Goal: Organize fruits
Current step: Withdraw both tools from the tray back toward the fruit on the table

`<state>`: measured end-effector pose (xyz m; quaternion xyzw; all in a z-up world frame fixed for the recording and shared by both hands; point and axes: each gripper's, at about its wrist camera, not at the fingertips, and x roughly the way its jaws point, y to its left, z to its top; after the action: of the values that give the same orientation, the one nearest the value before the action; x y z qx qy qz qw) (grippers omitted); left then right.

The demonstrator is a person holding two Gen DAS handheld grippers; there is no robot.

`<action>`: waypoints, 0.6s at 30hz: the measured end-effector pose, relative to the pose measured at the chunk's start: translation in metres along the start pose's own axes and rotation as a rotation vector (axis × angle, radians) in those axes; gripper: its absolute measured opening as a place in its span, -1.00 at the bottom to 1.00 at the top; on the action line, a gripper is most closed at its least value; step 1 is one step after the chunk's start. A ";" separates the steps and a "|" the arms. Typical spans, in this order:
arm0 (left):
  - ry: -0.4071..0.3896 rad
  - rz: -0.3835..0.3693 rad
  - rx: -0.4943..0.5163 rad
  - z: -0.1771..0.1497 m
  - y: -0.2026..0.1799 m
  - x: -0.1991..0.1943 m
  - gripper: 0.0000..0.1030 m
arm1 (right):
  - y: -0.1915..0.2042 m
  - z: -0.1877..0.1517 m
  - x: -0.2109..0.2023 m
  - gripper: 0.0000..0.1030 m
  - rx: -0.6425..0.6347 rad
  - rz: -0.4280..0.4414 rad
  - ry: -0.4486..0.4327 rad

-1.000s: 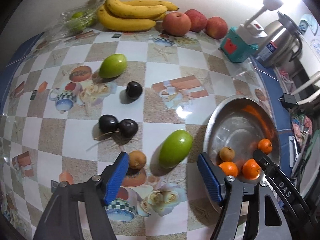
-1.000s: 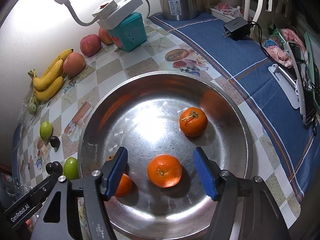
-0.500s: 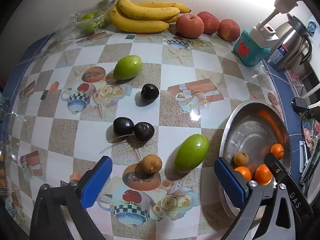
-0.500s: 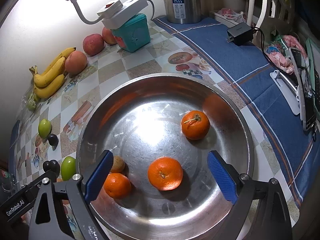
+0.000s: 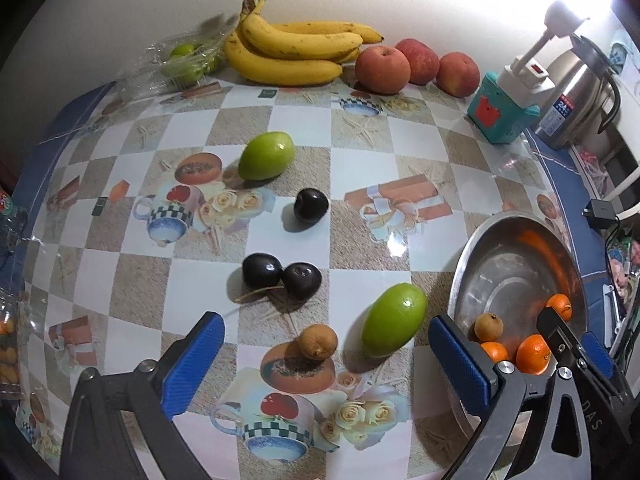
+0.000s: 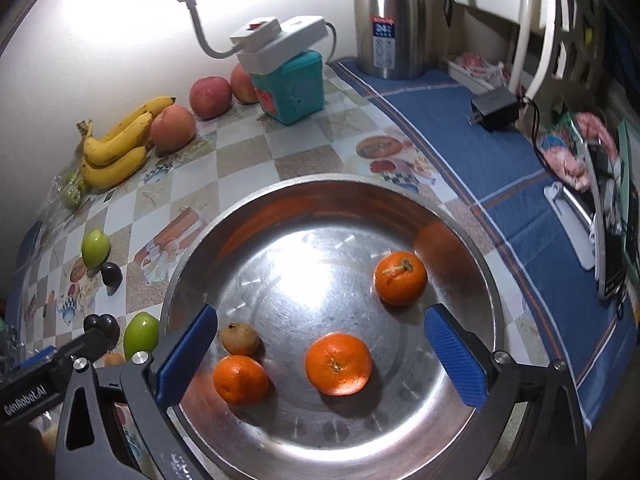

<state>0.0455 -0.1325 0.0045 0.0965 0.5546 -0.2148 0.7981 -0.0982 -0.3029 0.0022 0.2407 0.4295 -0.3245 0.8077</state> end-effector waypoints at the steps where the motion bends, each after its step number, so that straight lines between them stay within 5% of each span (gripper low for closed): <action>1: -0.002 0.001 -0.004 0.001 0.002 0.000 1.00 | 0.001 0.000 0.000 1.00 -0.006 0.003 -0.004; 9: -0.002 -0.025 -0.082 0.006 0.041 -0.005 1.00 | 0.013 -0.002 -0.004 1.00 -0.058 0.033 -0.035; 18: -0.043 0.014 -0.210 0.009 0.102 -0.018 1.00 | 0.035 -0.007 -0.002 1.00 -0.100 0.103 0.031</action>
<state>0.0936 -0.0409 0.0154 0.0116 0.5560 -0.1522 0.8171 -0.0771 -0.2741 0.0045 0.2267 0.4449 -0.2569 0.8274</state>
